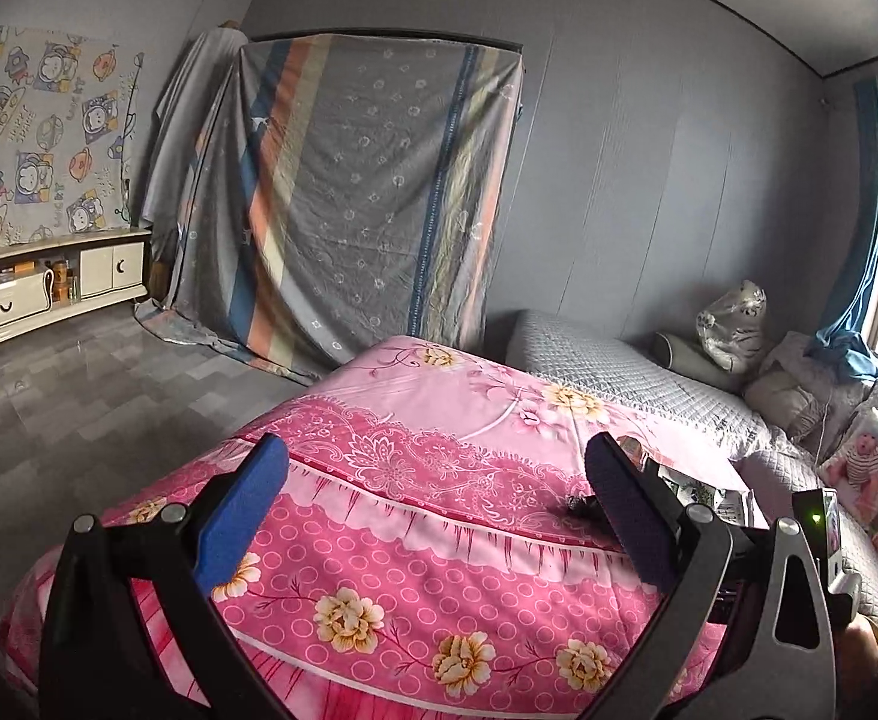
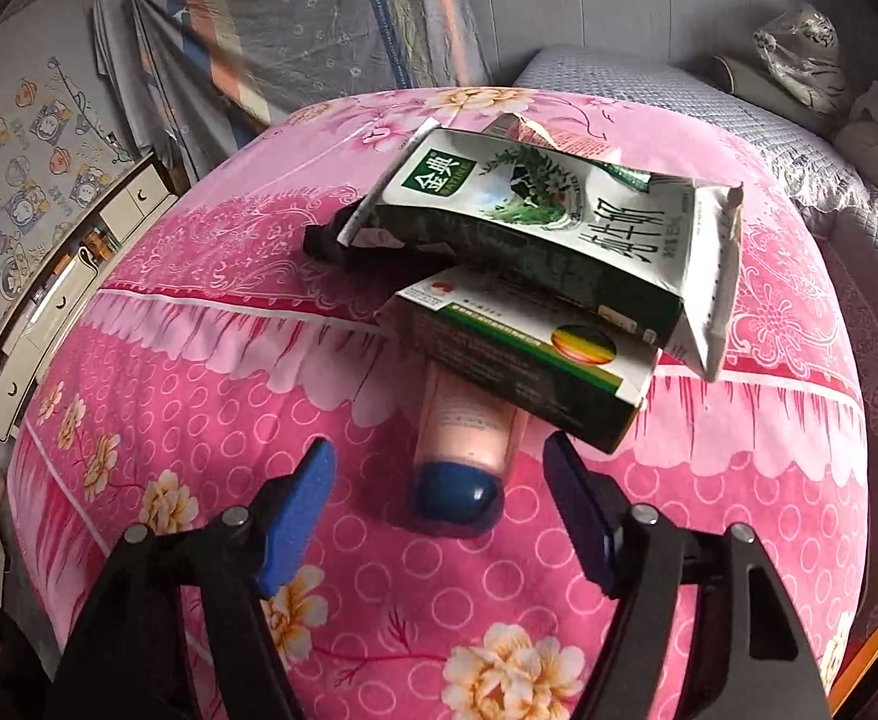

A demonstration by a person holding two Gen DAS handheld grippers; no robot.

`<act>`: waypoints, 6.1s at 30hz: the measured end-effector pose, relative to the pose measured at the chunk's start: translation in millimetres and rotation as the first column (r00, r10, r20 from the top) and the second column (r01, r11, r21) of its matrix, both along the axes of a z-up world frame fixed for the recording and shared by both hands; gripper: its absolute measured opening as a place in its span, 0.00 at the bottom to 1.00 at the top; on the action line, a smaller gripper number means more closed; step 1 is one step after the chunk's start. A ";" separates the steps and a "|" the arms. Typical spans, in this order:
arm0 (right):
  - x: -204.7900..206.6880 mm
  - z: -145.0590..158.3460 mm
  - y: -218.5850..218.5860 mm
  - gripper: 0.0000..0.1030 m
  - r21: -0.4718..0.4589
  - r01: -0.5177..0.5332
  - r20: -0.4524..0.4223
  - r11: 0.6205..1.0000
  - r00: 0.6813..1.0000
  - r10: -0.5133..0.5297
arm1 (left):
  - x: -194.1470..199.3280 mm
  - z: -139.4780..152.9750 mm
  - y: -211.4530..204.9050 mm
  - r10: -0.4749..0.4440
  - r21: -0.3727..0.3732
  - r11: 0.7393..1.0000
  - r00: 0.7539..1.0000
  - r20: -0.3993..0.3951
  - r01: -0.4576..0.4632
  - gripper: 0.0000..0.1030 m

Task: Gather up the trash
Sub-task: 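Grasp the pink paw-print hand cream tube with the right tool, then grasp the green-white milk carton with the left tool while the right tool holds the tube, then carry the tube and milk carton over the yellow bin and open both tools, then move both tools back to the bed and grasp the black bag with the left tool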

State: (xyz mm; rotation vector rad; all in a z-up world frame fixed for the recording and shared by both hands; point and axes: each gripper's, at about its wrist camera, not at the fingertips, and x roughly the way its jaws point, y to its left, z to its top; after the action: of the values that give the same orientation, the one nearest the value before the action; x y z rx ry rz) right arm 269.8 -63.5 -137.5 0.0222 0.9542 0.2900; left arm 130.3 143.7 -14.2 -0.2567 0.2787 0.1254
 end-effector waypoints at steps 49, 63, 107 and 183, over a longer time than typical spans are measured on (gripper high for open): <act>-171.7 44.1 -193.4 0.38 0.585 0.035 0.052 0.810 0.995 -0.081 | 179.5 -48.1 -176.3 -0.798 0.003 0.545 0.520 -0.305 0.838 0.92; -151.1 41.4 -193.0 0.38 0.580 0.045 0.044 0.813 0.995 -0.086 | 310.1 -106.5 -187.9 -0.818 -0.230 0.506 0.378 -0.432 0.831 0.92; -214.8 65.3 -178.0 0.38 0.585 0.025 0.113 0.810 0.987 -0.112 | 64.3 30.0 -159.7 -0.833 -0.050 0.552 0.549 -0.068 0.832 0.26; -348.6 7.2 -356.4 0.77 0.478 0.624 0.103 0.619 0.660 -0.744 | 42.5 -1.4 -392.7 -0.788 -0.071 0.615 0.609 -0.097 0.785 0.92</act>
State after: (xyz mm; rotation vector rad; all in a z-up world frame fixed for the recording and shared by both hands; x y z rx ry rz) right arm -78.8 -419.9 -130.3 0.7157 0.5063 -0.2472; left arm 172.8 -249.0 -15.7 -0.1251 0.4943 -0.7621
